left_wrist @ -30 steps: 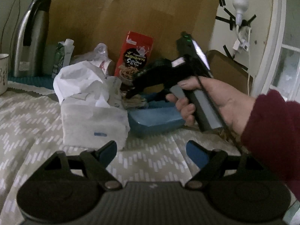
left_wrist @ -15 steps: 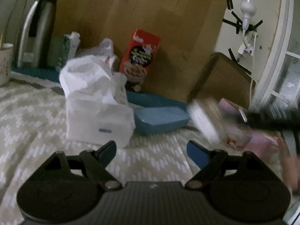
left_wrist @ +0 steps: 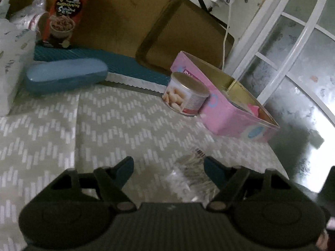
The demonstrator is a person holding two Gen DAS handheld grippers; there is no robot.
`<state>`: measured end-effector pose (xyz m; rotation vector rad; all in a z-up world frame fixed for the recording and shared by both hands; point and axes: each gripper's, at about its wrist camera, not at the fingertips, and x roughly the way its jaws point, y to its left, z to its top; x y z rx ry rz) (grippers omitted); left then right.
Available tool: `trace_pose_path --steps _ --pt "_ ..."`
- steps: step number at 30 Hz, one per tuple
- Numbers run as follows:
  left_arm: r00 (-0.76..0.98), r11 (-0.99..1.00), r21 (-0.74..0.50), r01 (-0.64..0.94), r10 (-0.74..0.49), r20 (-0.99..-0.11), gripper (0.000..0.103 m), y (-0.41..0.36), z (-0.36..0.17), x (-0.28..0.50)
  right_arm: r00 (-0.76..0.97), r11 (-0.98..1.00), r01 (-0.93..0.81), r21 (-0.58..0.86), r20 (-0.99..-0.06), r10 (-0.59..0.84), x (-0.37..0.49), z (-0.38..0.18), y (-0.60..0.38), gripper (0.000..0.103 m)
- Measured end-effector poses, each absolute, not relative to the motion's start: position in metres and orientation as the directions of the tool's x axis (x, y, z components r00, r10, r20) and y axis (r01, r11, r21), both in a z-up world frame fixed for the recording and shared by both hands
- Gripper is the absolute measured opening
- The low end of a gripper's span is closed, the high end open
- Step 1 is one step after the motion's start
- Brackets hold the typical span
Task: Organize soft objects
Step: 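Close both grippers on the clear cotton-swab packet, then carry the cotton-swab packet with both grippers toward the pink tin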
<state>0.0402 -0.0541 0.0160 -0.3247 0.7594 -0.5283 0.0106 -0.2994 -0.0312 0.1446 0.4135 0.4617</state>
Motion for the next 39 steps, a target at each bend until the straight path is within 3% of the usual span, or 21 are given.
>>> trace_pose_path --steps 5,8,15,25,39 --pt "0.593 0.840 -0.441 0.316 -0.538 -0.599 0.076 -0.065 0.019 0.043 0.798 0.871 -0.475 0.128 -0.356 0.487 0.010 -0.036 -0.290 0.064" --pt "0.590 0.849 -0.411 0.331 -0.526 -0.612 0.076 -0.074 0.022 0.037 0.792 0.866 -0.487 0.113 -0.361 0.493 0.012 -0.039 -0.285 0.075" --pt "0.616 0.902 -0.255 0.348 -0.425 -0.664 0.078 -0.103 0.017 0.030 0.798 0.871 -0.489 0.054 -0.374 0.472 0.008 -0.055 -0.274 0.082" --pt "0.634 0.910 -0.203 0.363 -0.400 -0.661 0.082 -0.108 0.016 0.024 0.844 0.892 -0.450 -0.041 -0.346 0.409 -0.003 -0.062 -0.262 0.083" --pt "0.636 0.905 -0.189 0.380 -0.404 -0.657 0.084 -0.107 0.016 0.023 0.860 0.913 -0.408 -0.020 -0.344 0.377 -0.009 -0.063 -0.261 0.082"
